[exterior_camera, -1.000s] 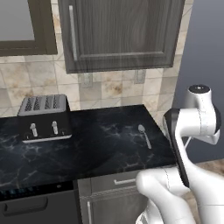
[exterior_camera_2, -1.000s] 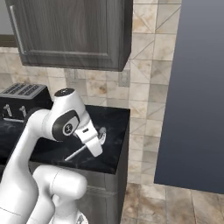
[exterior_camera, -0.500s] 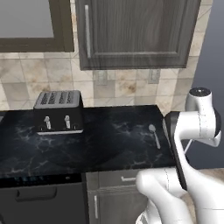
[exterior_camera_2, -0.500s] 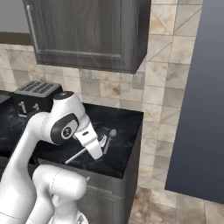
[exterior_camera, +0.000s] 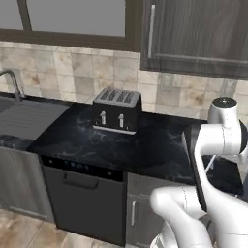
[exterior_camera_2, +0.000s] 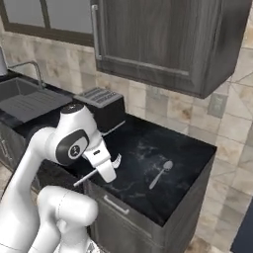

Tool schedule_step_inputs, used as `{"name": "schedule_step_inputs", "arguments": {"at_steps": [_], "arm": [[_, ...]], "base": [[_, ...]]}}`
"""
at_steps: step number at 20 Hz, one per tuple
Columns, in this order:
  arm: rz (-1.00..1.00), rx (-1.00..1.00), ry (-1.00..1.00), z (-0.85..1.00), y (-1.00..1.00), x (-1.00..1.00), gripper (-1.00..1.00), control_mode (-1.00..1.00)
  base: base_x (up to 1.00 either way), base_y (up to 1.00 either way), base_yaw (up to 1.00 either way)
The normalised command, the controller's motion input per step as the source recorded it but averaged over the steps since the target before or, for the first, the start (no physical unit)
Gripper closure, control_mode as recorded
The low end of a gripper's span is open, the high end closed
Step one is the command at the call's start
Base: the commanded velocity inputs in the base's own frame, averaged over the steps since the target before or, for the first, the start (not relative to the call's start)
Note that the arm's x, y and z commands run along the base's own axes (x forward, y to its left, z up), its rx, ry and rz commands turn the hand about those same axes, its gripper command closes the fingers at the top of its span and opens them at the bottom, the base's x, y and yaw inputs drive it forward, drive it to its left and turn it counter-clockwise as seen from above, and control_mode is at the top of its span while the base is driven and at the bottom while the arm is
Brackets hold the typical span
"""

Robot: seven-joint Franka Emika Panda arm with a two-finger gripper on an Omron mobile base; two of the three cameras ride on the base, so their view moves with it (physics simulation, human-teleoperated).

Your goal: Take the fork and place it on the left side of the plate. Then take the spoon and place it on the right side of the plate. Make sure they're directly next to the plate.

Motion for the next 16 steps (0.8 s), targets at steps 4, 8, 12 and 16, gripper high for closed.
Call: {"name": "schedule_step_inputs", "arguments": {"at_steps": [4, 8, 12, 16], "arm": [[0.00, 0.00, 0.00, 0.00, 0.00, 0.00, 1.00, 1.00], [0.00, 0.00, 0.00, 0.00, 0.00, 0.00, 1.00, 1.00], [0.00, 0.00, 0.00, 0.00, 0.00, 0.00, 1.00, 1.00], [0.00, 0.00, 0.00, 0.00, 0.00, 0.00, 1.00, 1.00]], "base": [[-0.35, 0.00, 0.72], [-0.33, 0.00, 0.76], [-0.26, 0.00, 0.77], [-0.02, 0.00, 0.71]]}}
